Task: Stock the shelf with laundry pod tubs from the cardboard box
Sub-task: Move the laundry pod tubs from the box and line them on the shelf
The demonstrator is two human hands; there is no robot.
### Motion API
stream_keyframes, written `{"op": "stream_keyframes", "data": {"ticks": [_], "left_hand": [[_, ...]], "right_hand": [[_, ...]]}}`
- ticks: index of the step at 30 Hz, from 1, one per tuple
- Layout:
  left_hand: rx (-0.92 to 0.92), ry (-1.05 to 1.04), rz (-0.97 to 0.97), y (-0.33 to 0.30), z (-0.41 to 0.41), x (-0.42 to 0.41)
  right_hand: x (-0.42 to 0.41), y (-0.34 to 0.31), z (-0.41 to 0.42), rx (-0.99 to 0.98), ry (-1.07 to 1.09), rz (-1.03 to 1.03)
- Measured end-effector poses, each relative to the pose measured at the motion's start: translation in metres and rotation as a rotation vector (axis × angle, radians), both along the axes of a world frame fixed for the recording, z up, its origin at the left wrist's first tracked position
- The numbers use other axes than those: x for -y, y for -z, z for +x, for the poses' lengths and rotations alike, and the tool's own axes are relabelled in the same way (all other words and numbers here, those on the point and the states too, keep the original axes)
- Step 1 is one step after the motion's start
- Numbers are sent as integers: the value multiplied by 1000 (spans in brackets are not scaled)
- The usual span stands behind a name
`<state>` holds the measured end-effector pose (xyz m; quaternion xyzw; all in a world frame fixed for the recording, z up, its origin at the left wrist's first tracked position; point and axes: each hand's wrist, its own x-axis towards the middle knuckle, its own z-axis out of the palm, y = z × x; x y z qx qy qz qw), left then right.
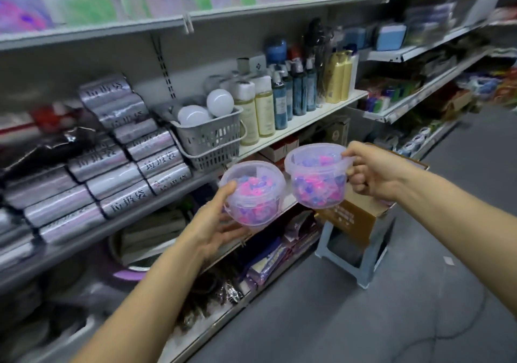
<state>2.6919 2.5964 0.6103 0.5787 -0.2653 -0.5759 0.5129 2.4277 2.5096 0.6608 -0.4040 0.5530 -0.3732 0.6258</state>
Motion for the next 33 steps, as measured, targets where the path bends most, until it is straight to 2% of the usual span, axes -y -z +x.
{"op": "stream_keyframes", "data": {"ticks": [7,16,27,33], "left_hand": [[70,-94,-8,-45,80,-132],[144,-312,-122,-114,177,-256],[188,-493,-237,-172,320,-327],[262,-509,-316,-217,424,-355]], "right_hand": [[-113,-39,78,29,-151,-73],[-188,-108,207,65,-373,-187],[-229,-166,376,144,-586,-351],[-248,-206,494,242,-596,-431]]}}
